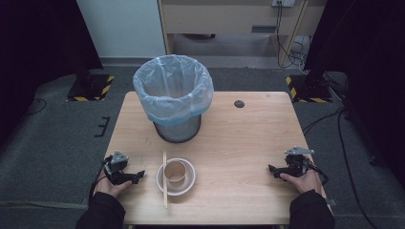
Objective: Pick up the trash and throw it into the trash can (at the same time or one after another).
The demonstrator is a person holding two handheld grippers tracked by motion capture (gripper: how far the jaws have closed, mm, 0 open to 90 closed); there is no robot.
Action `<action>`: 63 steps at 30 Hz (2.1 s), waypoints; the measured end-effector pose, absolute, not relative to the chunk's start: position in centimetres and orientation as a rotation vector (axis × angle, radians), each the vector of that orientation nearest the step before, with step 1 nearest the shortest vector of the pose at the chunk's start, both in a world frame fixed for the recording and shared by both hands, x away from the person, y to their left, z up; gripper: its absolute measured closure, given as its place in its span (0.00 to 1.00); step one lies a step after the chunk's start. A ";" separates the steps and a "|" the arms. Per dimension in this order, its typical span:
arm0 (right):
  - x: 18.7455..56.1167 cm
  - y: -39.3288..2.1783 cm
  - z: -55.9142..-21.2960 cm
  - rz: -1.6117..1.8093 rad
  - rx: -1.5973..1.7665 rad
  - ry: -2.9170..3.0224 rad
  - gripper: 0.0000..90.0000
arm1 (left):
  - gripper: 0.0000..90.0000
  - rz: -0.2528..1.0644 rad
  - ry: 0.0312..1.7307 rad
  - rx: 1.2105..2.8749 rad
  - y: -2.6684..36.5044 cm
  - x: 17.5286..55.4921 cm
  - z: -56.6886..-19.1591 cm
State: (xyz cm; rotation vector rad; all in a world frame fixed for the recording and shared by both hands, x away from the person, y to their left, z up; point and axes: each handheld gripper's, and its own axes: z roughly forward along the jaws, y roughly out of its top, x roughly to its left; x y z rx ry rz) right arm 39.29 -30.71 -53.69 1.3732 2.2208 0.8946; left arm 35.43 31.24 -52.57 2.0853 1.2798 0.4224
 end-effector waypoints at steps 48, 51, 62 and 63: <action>38.7 -31.3 -53.5 0.898 1.391 2.194 0.09 | 0.32 0.507 1.036 1.900 24.0 30.7 -46.1; 38.7 -31.3 -53.5 0.899 1.391 2.194 0.09 | 0.34 0.495 1.040 1.906 23.5 30.4 -46.4; 38.7 -31.4 -53.5 0.900 1.391 2.192 0.09 | 0.39 0.435 1.098 1.995 22.2 29.3 -47.1; 38.7 -31.4 -53.5 0.900 1.391 2.192 0.09 | 0.39 0.434 1.095 2.000 22.1 29.3 -47.2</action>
